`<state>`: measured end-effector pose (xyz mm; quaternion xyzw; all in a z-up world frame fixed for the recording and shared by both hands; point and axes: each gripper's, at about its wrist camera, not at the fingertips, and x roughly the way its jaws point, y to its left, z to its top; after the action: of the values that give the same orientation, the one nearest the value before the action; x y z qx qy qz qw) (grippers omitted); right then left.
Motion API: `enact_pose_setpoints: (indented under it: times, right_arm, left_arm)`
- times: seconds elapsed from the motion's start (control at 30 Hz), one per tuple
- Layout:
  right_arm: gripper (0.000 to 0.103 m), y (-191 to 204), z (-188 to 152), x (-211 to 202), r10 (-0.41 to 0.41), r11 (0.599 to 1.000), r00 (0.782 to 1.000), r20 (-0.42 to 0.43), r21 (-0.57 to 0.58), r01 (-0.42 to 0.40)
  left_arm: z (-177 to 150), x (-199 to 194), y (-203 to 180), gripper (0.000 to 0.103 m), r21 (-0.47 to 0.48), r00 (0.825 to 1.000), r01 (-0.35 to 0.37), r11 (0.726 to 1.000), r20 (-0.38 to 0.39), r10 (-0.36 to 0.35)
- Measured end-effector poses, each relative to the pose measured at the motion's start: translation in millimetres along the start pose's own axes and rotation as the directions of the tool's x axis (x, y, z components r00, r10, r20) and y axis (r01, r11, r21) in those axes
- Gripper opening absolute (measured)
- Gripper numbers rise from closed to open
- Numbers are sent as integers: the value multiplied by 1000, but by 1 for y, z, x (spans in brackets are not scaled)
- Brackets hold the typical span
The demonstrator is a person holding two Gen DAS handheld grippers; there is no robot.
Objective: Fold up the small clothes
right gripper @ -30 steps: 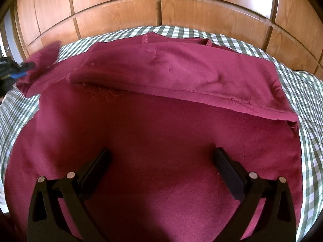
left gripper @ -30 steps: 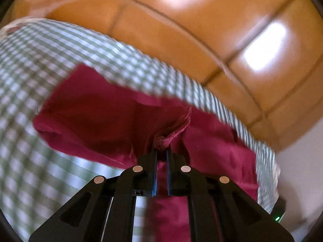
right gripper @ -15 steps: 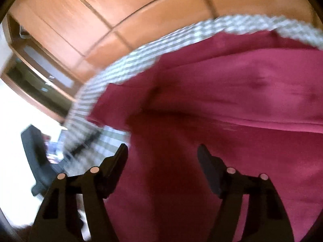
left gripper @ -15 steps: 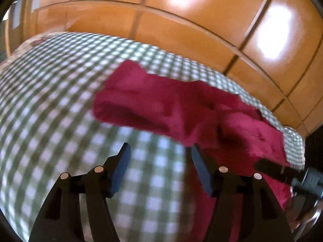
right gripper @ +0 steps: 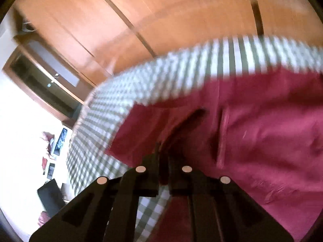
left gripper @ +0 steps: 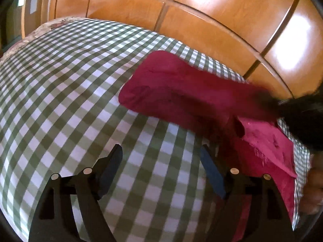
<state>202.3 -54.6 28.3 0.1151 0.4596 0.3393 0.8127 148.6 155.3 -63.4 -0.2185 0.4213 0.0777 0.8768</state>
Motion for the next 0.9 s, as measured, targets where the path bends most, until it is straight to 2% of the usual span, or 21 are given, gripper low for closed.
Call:
enact_pose_setpoints:
  times: [0.1, 0.23, 0.33, 0.47, 0.67, 0.9]
  right_arm:
    - [5, -5, 10, -37, -23, 999, 996, 81, -32, 26]
    - [5, -33, 17, -88, -75, 997, 982, 176, -18, 79]
    - [5, -66, 16, -115, -132, 991, 968, 213, 24, 130]
    - [5, -115, 9, -145, -222, 973, 945, 239, 113, 200]
    - [5, -187, -11, -159, -353, 921, 914, 202, 250, 300]
    - [5, -243, -59, -127, -469, 842, 882, 43, 324, 432]
  left_arm:
    - [6, 9, -14, 78, -19, 1000, -22, 1000, 0, 22]
    - [15, 27, -36, 78, -25, 999, -49, 998, -23, 49]
    - [18, 43, -44, 78, -24, 995, -84, 996, -55, 83]
    - [18, 54, -55, 78, 15, 988, -147, 989, -49, 148]
    - [12, 58, -61, 78, 65, 981, -189, 980, -35, 192]
    - [5, 61, -64, 79, 88, 975, -219, 972, -25, 222]
